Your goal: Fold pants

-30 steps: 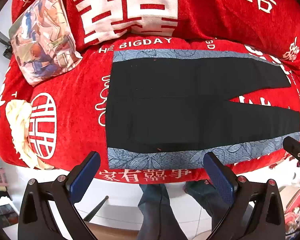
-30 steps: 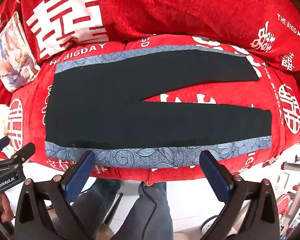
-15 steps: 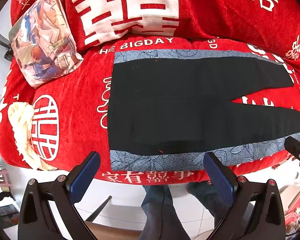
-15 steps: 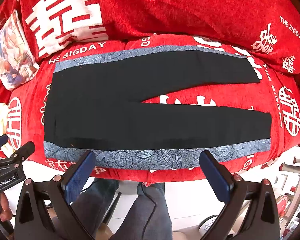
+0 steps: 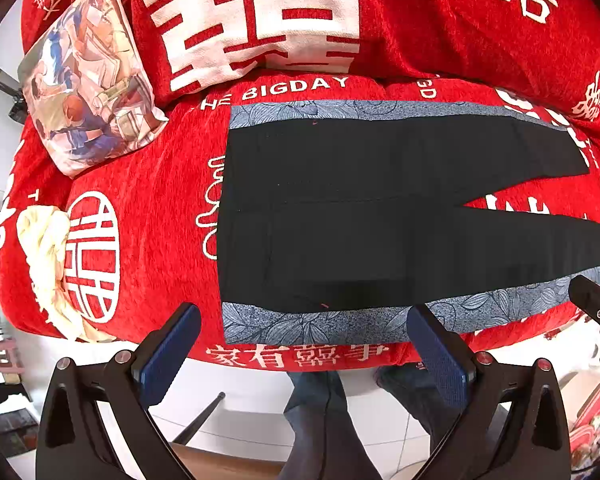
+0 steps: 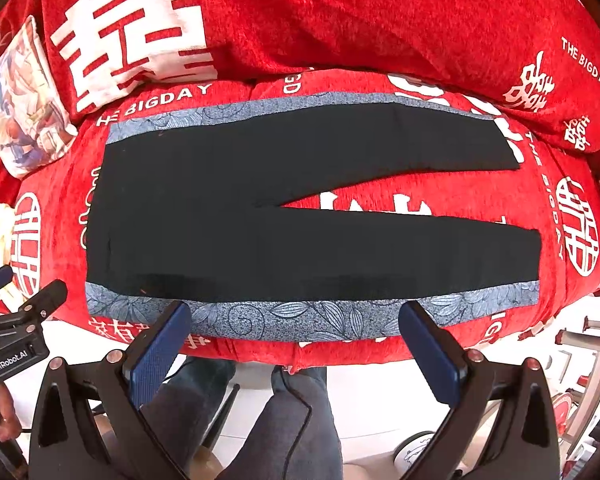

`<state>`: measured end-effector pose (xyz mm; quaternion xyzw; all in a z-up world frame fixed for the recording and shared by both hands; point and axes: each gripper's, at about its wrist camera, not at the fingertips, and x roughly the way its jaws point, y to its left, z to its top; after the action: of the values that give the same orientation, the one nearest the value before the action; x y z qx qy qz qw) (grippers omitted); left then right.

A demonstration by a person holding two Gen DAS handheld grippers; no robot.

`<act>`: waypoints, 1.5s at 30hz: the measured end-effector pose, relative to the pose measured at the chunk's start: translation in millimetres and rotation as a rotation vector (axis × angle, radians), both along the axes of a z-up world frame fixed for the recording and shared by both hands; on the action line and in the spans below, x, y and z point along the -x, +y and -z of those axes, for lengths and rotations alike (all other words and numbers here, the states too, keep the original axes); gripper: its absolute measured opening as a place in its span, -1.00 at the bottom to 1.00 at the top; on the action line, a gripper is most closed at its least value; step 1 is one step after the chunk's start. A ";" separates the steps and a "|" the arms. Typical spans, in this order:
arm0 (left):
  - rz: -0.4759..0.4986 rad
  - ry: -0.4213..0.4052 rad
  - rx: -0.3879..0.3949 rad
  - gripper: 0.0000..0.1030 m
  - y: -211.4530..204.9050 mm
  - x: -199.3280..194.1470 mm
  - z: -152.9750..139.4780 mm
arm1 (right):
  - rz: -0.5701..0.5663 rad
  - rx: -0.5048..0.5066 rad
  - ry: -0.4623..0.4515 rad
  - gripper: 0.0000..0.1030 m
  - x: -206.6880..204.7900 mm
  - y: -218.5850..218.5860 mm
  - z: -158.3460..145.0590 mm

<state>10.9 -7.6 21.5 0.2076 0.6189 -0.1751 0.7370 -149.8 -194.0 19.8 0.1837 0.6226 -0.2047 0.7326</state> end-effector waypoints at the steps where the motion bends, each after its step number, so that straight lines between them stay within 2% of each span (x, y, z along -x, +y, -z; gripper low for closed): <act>1: 0.000 0.000 -0.001 1.00 -0.2 0.4 0.0 | 0.001 0.001 0.000 1.00 0.3 -0.2 -0.3; 21: -0.014 -0.017 -0.008 1.00 0.6 2.3 -3.1 | -0.003 -0.001 0.001 1.00 -0.8 -0.8 -0.6; 30: -0.074 -0.033 -0.020 1.00 -4.7 13.1 -9.5 | -0.038 -0.031 -0.010 1.00 0.1 -8.9 3.3; 45: -0.196 -0.061 -0.024 1.00 -15.7 58.6 -27.7 | -0.121 -0.091 -0.016 1.00 19.4 -44.4 5.2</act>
<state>-47.7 -23.3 49.1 0.1600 0.6156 -0.0886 0.7666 -169.2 -238.5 14.6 0.1808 0.6353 -0.1301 0.7394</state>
